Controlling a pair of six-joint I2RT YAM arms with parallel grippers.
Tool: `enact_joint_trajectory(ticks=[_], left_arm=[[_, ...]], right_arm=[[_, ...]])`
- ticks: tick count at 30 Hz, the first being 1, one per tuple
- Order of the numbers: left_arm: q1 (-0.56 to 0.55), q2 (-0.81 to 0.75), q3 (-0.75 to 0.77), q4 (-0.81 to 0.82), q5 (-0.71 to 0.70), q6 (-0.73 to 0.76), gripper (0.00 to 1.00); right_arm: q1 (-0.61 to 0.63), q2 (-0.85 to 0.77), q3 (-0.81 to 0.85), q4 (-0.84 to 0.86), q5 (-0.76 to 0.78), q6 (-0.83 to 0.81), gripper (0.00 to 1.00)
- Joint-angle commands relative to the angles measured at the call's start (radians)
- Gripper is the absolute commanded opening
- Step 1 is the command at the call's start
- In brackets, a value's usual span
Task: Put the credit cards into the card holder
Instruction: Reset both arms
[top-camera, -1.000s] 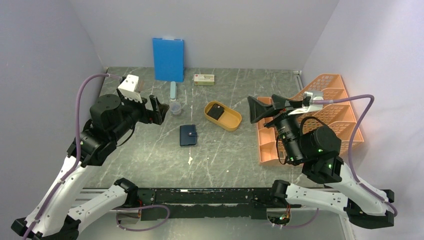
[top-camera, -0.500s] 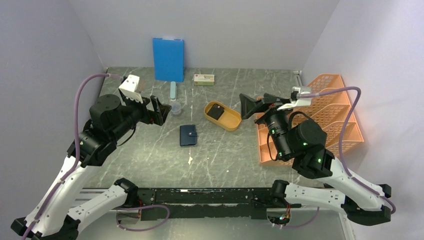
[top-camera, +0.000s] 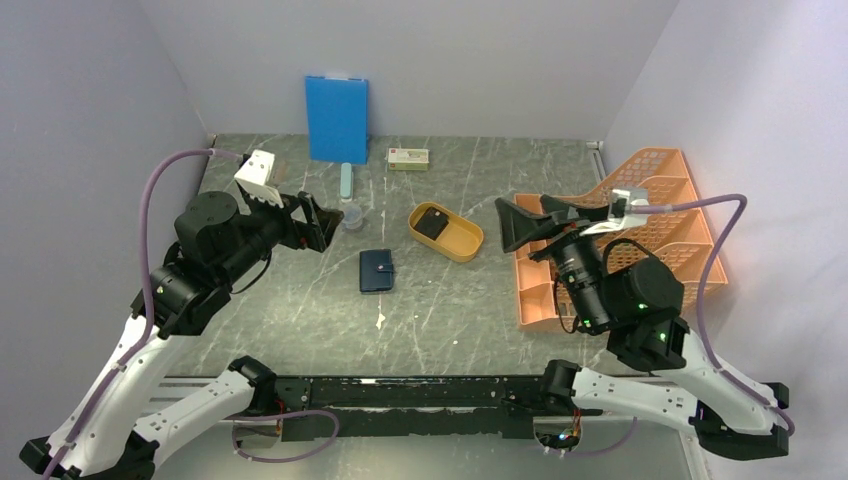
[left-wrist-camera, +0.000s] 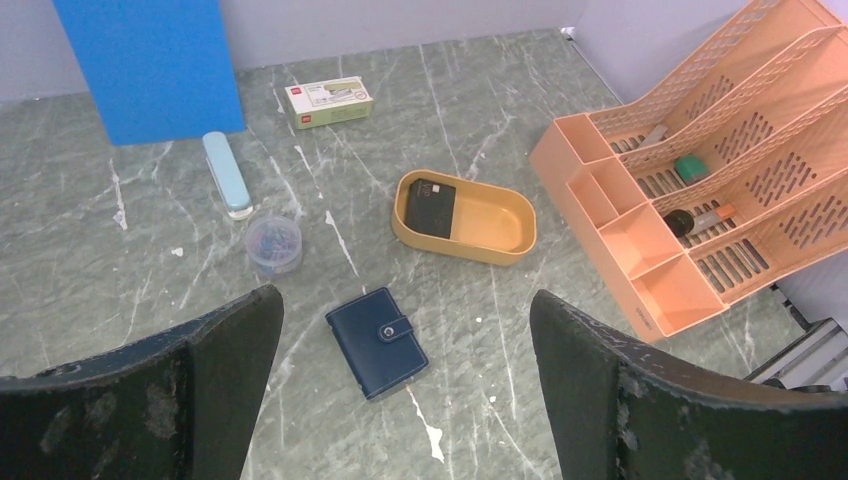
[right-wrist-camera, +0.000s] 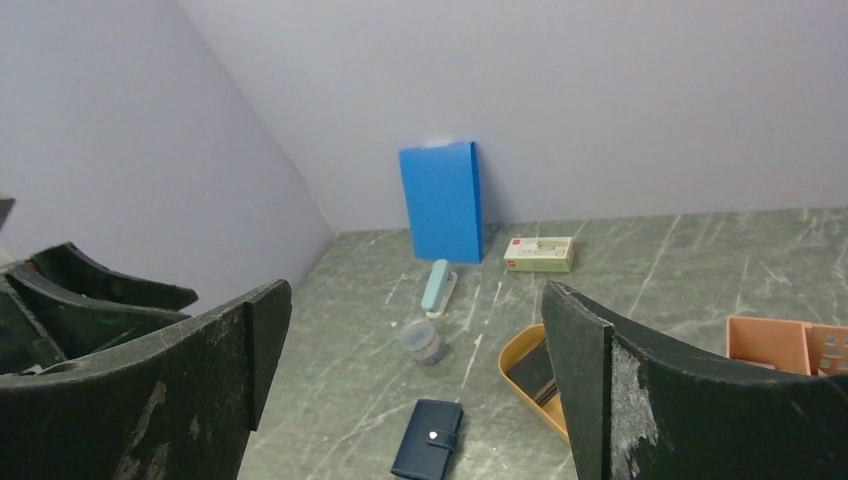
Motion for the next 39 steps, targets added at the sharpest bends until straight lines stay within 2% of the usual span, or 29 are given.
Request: enact_joint_trajectory(ticks=[1,39], left_arm=[[-0.010,-0.006,-0.007,0.051,0.026,-0.015,0.97],[-0.010,0.014,0.000,0.103,0.103,0.023,0.97]], right_arm=[[0.000,-0.019,0.005,0.010,-0.012,-0.006,1.00],[-0.001,-0.018,0.016,-0.020,-0.037,-0.020,1.00]])
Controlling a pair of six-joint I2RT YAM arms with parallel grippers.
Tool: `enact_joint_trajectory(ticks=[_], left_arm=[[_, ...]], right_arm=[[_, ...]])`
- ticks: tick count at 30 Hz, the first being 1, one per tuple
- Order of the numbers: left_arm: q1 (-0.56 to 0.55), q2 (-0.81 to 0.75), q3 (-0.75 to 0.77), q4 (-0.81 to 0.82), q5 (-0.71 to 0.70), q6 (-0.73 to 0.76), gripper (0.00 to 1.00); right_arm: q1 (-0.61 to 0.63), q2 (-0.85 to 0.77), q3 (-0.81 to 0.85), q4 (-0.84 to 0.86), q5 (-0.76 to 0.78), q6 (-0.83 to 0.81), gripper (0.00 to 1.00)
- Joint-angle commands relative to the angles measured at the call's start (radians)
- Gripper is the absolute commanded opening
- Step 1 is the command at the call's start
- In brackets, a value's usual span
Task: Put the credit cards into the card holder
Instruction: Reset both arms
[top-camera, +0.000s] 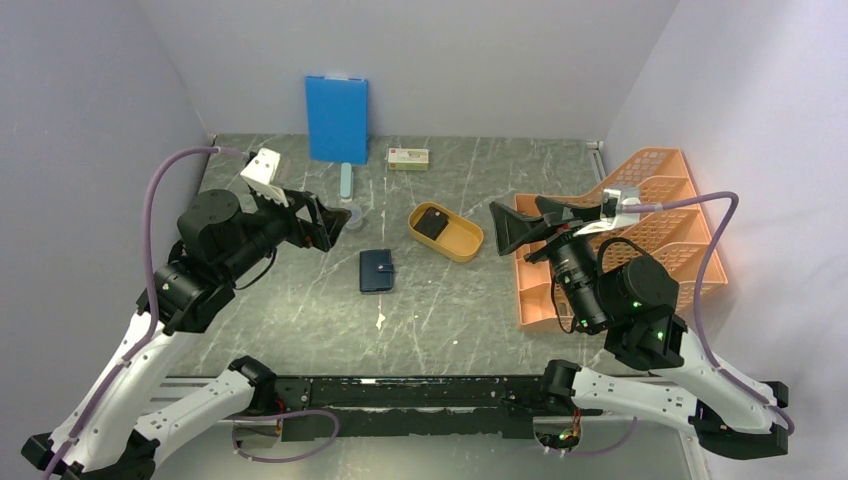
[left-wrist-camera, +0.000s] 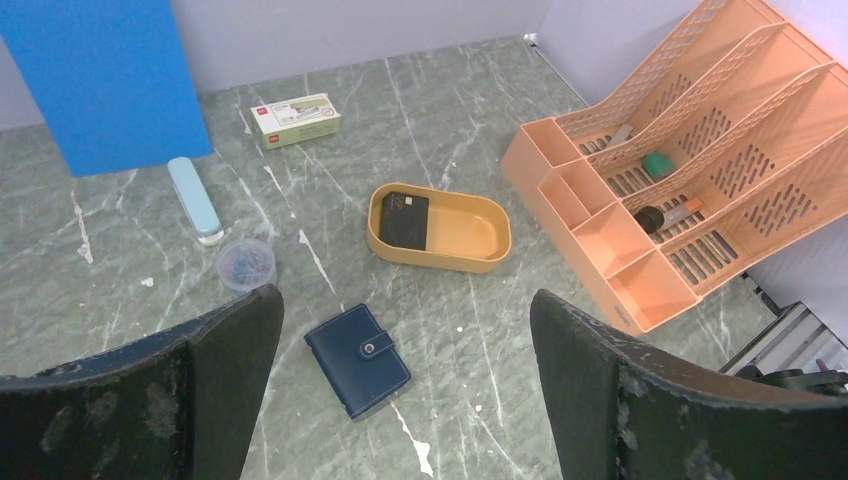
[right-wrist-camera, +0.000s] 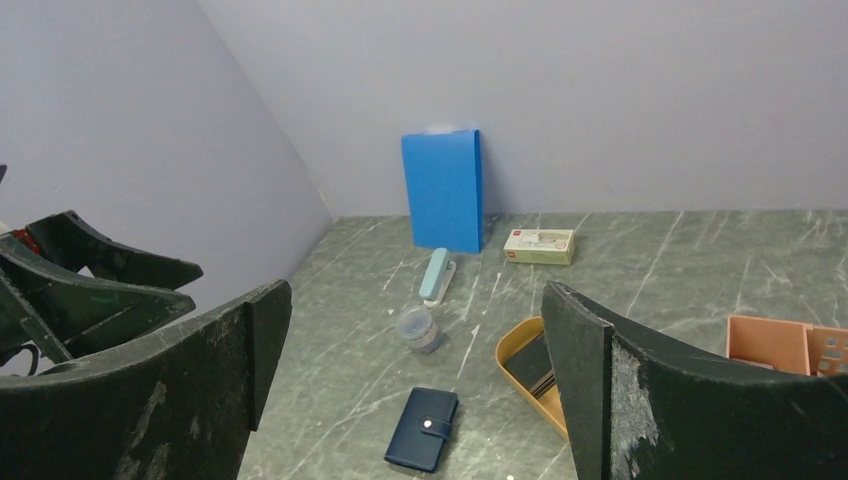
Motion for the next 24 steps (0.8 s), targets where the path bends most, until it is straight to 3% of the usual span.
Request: enact_joint_trajectory(ticks=[1,24], left_arm=[[-0.007,0.007,0.017,0.036,0.035,0.014,0.97],[-0.007,-0.005,-0.002,0.032,0.012,0.006,0.97]], right_arm=[[0.000,-0.013,0.013,-0.007,-0.010,-0.013,1.00],[-0.001,0.024,0.042,-0.014,0.081,0.076,1.00]])
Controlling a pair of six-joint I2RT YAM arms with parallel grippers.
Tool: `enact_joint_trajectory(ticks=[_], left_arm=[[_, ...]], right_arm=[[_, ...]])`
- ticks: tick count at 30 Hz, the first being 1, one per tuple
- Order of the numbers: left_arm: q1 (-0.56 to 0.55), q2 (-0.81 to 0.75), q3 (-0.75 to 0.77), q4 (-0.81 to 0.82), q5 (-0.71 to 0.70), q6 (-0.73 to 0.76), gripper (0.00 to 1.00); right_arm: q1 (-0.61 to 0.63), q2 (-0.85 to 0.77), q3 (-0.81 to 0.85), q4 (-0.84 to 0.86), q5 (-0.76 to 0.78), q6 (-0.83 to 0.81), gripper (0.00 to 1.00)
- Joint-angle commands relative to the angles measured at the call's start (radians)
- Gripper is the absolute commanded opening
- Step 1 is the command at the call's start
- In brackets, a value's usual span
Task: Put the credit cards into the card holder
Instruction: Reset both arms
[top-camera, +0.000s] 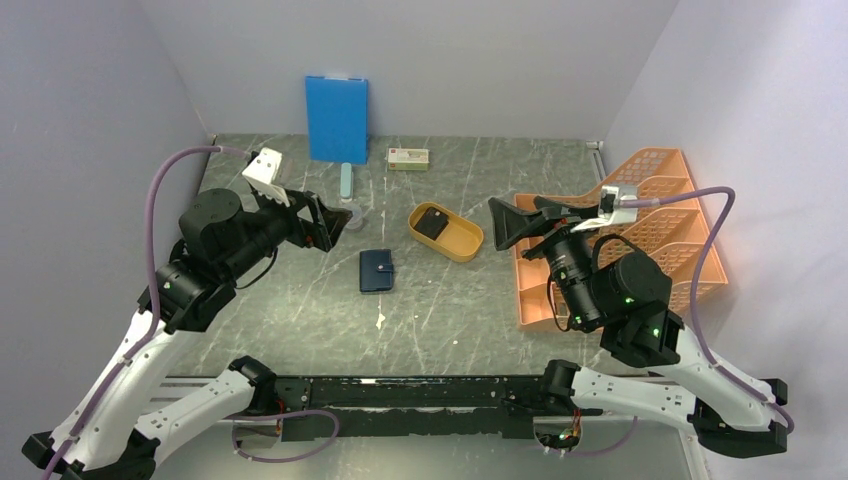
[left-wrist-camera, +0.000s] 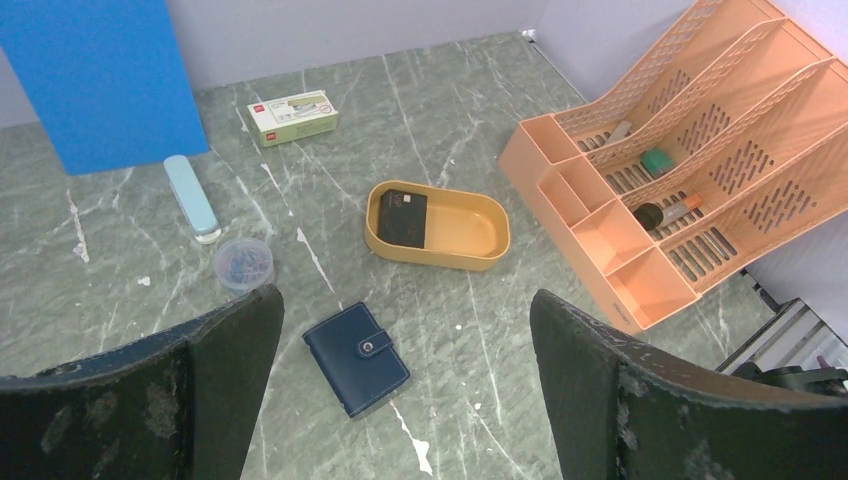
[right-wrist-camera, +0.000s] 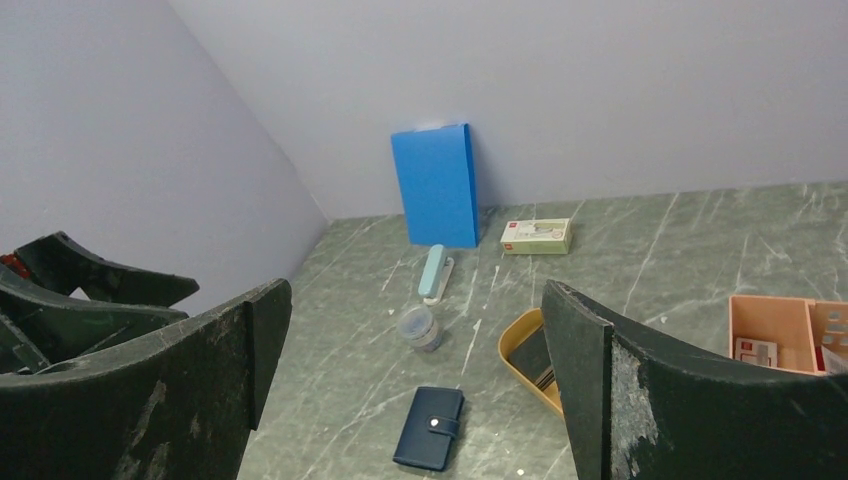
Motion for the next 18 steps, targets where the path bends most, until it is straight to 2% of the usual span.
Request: enact_joint_trajectory(ticks=[1,18], left_arm=[[-0.007,-0.015,-0.003,0.032,0.006,0.006,0.97],[-0.007,-0.015,-0.009,0.034,0.003,0.002,0.97]], right_arm=[[0.000,-0.002,0.030,-0.001,0.045,0.026,1.00],[-0.001,-0.012,0.015,0.007,0.056,0.029,1.00]])
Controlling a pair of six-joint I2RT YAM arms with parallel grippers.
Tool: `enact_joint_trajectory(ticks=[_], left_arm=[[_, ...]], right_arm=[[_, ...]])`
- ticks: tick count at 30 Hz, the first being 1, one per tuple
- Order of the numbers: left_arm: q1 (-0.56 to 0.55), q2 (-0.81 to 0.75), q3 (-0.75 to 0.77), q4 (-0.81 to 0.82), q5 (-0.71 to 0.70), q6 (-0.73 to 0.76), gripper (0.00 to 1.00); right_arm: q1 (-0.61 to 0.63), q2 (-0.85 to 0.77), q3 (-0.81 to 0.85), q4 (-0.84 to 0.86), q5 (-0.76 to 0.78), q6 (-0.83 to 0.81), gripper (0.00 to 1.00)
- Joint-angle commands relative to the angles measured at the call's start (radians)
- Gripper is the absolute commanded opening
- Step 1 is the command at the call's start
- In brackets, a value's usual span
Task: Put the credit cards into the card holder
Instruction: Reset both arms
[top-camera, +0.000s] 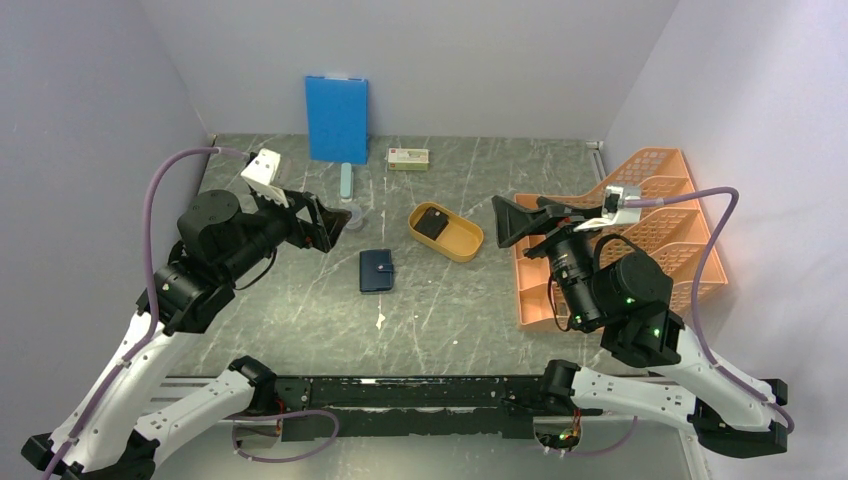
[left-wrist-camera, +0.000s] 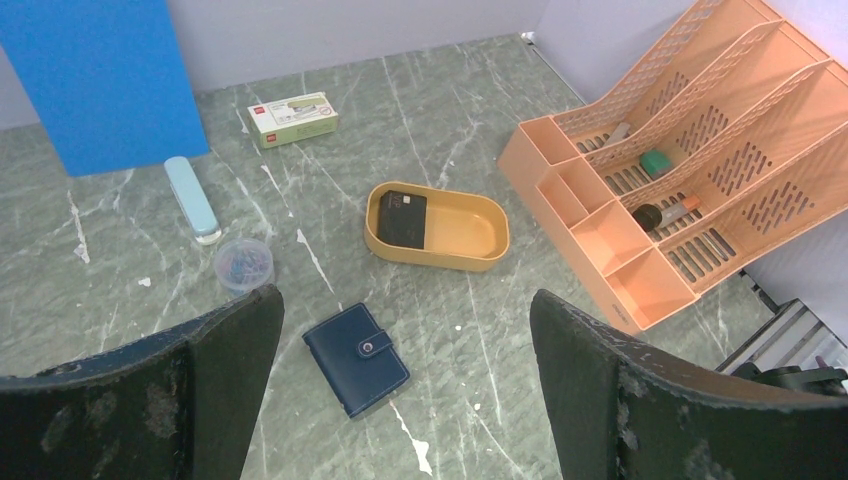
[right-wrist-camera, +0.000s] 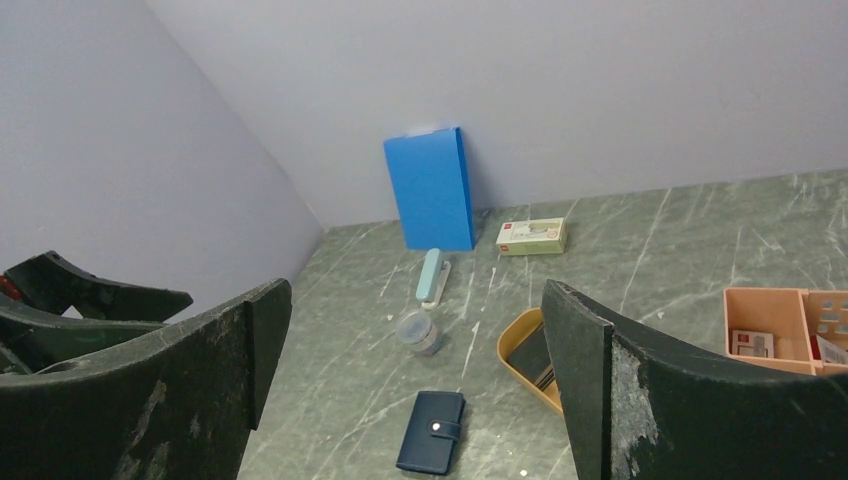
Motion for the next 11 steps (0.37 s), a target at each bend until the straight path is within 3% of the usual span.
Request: enact_joint_trajectory(ticks=[1,11], left_arm=[[-0.007,-0.006,-0.007,0.036,0.004,0.004,0.97],[-0.007,-0.006,-0.010,0.035,0.005,0.001,0.97]], right_arm=[[0.000,-0.013,0.011,0.009,0.015,0.004,1.00],[0.000,0.002,0.036,-0.023,-0.033,-0.010,1.00]])
